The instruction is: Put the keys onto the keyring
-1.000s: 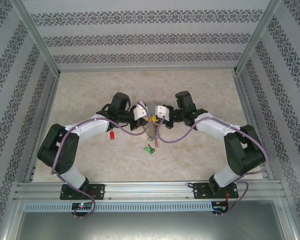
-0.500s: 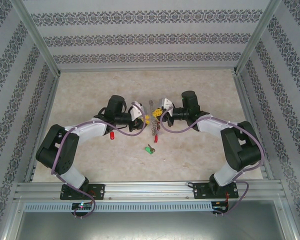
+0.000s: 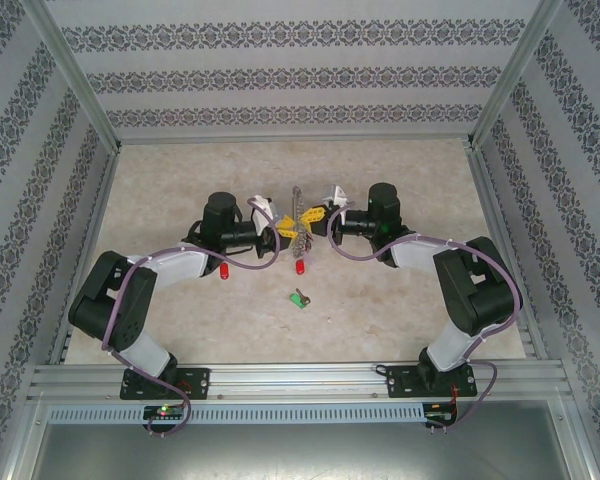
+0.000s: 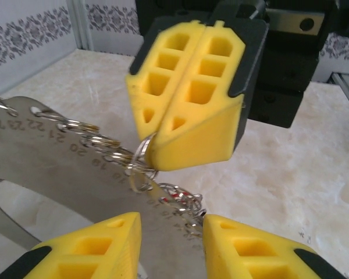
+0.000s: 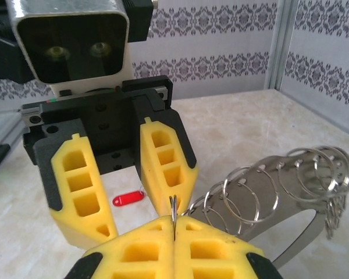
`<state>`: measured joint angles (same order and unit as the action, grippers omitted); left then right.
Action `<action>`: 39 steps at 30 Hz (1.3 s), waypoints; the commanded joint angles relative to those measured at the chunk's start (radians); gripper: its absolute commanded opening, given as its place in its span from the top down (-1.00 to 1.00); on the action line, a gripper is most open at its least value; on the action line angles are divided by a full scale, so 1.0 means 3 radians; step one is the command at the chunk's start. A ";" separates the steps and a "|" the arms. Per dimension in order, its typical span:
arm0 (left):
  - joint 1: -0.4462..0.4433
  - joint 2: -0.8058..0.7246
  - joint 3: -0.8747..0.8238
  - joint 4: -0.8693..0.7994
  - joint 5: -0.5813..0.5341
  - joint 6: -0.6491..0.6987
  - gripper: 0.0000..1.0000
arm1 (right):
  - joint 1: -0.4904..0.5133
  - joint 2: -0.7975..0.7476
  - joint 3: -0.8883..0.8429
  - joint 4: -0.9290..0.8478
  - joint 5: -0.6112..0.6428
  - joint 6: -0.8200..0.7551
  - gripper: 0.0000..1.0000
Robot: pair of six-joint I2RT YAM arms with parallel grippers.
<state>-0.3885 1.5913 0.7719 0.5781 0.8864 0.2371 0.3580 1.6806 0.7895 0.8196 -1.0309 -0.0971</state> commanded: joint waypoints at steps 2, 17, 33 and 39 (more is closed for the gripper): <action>0.0112 -0.0182 -0.0063 0.0404 0.0151 -0.0262 0.31 | -0.0065 0.0015 -0.0043 0.0729 -0.0184 0.0459 1.00; 0.0131 -0.0022 0.0071 0.0901 0.0268 -0.0682 0.26 | -0.0070 0.0115 -0.0019 0.1241 -0.0184 0.0925 1.00; 0.0043 0.0146 0.0277 0.0999 0.0323 -0.0780 0.34 | -0.0037 0.0145 0.0022 0.1210 -0.0180 0.0921 1.00; 0.0038 0.0157 0.0291 0.0892 0.0344 -0.0717 0.42 | -0.0029 0.0142 0.0022 0.1226 -0.0156 0.0928 1.00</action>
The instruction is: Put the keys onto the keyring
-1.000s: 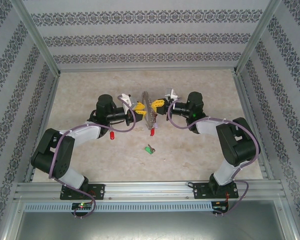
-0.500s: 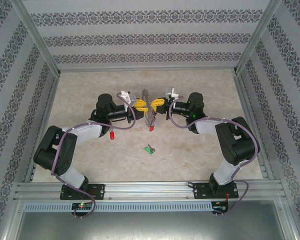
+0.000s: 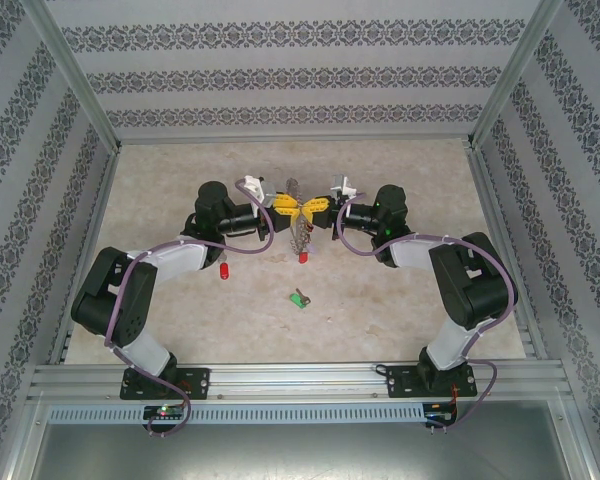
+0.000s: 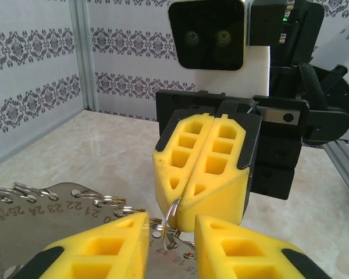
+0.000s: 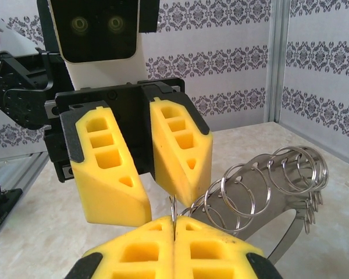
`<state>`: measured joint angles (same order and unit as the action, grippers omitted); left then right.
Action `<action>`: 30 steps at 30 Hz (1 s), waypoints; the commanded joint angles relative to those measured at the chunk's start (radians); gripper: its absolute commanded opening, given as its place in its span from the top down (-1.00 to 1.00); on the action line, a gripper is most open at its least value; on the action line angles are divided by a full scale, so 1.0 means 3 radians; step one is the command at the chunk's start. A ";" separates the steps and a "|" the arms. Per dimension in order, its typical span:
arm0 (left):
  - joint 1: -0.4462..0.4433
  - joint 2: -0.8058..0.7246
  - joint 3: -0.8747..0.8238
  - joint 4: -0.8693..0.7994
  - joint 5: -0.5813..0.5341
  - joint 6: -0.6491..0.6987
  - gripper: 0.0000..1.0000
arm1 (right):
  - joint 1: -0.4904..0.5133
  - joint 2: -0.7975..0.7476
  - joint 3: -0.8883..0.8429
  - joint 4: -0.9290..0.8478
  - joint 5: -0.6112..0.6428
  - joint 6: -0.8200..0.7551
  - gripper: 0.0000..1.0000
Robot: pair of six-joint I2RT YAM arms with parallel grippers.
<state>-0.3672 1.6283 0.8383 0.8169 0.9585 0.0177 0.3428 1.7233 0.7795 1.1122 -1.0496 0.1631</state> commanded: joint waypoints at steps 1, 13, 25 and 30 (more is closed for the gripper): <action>-0.0032 0.0032 0.0068 0.0056 0.0098 0.0040 0.38 | 0.0019 -0.0007 0.0048 0.0255 -0.0089 0.0056 1.00; -0.0038 0.0034 0.0114 -0.0279 0.0066 0.0227 0.36 | 0.0019 0.0008 0.0073 0.0296 -0.0066 0.0100 1.00; -0.0066 0.0084 0.0217 -0.0333 0.0133 0.0249 0.60 | 0.0035 0.0008 0.0065 0.0271 -0.0046 0.0080 1.00; -0.0065 0.0042 0.0200 -0.0526 0.0137 0.0372 0.99 | 0.0026 -0.0001 0.0052 0.0266 -0.0021 0.0089 1.00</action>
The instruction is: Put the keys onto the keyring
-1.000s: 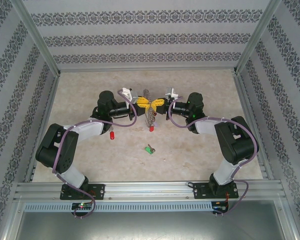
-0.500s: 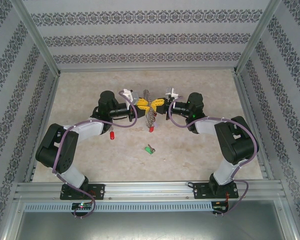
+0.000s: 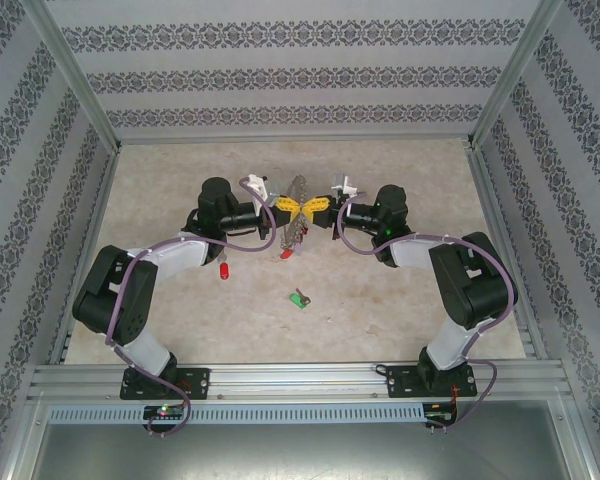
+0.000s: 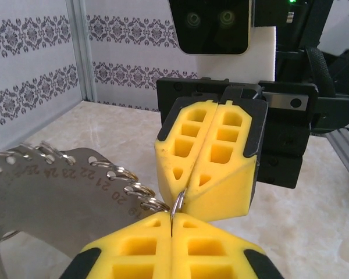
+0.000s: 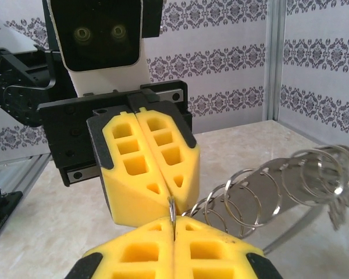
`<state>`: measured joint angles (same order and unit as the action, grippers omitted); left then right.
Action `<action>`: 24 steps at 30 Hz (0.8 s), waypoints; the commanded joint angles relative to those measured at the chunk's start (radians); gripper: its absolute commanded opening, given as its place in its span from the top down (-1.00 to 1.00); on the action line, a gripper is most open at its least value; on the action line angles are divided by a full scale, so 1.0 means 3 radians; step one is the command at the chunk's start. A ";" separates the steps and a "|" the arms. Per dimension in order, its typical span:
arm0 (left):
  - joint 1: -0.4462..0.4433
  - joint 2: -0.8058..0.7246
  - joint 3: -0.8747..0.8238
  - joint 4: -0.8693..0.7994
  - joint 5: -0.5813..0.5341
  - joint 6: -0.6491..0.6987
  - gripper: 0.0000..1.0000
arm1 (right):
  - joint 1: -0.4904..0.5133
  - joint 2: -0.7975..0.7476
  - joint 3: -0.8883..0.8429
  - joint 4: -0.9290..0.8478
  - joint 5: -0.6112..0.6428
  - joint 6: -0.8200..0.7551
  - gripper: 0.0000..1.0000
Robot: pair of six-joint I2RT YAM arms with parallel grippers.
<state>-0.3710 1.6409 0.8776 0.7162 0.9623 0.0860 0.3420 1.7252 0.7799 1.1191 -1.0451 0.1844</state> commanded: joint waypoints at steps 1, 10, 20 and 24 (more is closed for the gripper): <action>-0.0057 -0.0020 0.0070 -0.0263 0.0114 0.0208 1.00 | 0.0022 -0.0013 0.0039 0.0222 -0.0027 0.0016 1.00; -0.0089 -0.0155 0.0429 -0.2023 -0.0250 0.1360 1.00 | -0.0015 -0.0498 -0.0270 -0.1155 0.0527 -0.1133 0.44; -0.0197 -0.0112 0.0921 -0.3368 -0.0610 0.2130 1.00 | 0.0244 -0.0824 0.0181 -0.3424 0.1080 -0.2915 0.48; -0.0236 -0.0070 0.0992 -0.3474 -0.0610 0.2183 1.00 | 0.0326 -0.0714 0.0256 -0.3342 0.1090 -0.3000 0.49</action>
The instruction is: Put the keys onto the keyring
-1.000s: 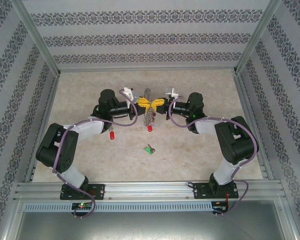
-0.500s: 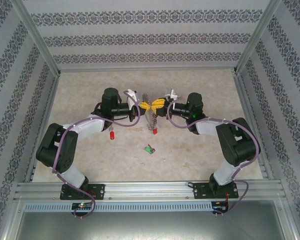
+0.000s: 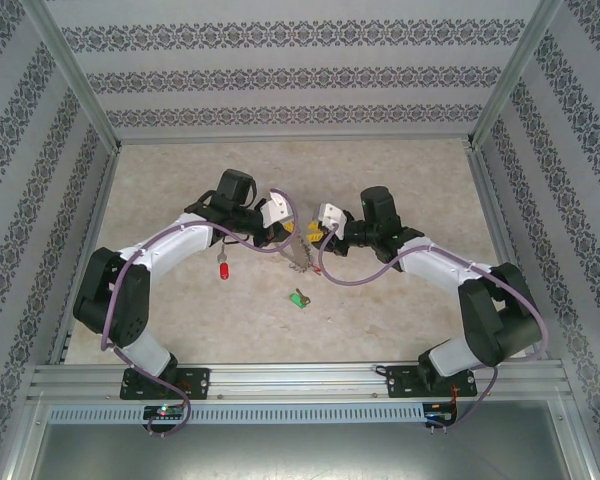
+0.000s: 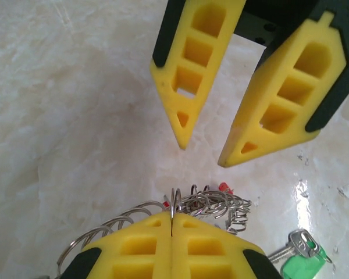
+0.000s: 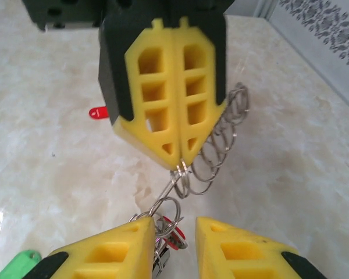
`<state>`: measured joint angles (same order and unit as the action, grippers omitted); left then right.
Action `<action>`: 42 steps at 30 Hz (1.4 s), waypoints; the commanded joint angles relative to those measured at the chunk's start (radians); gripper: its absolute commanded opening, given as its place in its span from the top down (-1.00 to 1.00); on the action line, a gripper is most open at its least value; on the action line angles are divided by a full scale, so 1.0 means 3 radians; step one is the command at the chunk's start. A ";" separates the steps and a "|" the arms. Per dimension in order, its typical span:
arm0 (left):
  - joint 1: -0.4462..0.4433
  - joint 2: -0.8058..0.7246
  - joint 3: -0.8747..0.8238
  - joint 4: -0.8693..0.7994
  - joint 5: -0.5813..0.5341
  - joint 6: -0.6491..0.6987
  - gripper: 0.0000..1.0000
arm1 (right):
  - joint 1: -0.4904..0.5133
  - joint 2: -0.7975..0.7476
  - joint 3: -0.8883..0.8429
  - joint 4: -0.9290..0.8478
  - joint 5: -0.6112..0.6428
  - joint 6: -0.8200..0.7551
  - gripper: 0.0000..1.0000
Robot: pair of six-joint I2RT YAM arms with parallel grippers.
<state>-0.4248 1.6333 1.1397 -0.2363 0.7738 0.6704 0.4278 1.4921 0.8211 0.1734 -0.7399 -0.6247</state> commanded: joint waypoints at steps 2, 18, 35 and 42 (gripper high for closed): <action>-0.0076 -0.0045 0.0130 -0.0273 0.0021 0.0217 1.00 | 0.0057 0.0118 0.0165 -0.0183 0.0009 -0.0337 0.49; -0.0099 -0.0050 -0.0045 0.0158 0.0178 -0.0016 1.00 | 0.0082 0.0357 0.0219 0.0199 -0.0369 -0.0018 0.63; -0.0102 0.0006 -0.0071 0.0053 0.0189 0.0090 0.66 | 0.0026 0.0349 0.0218 0.0265 -0.0514 0.0049 1.00; -0.0100 0.0045 -0.0091 0.0108 0.0125 0.0077 0.61 | 0.0006 0.0355 0.0188 0.0373 -0.0512 0.0156 1.00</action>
<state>-0.4450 1.6337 1.1233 -0.2310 0.7910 0.6773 0.4400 1.5913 0.8696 0.2157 -0.8402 -0.6037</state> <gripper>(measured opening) 0.194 0.059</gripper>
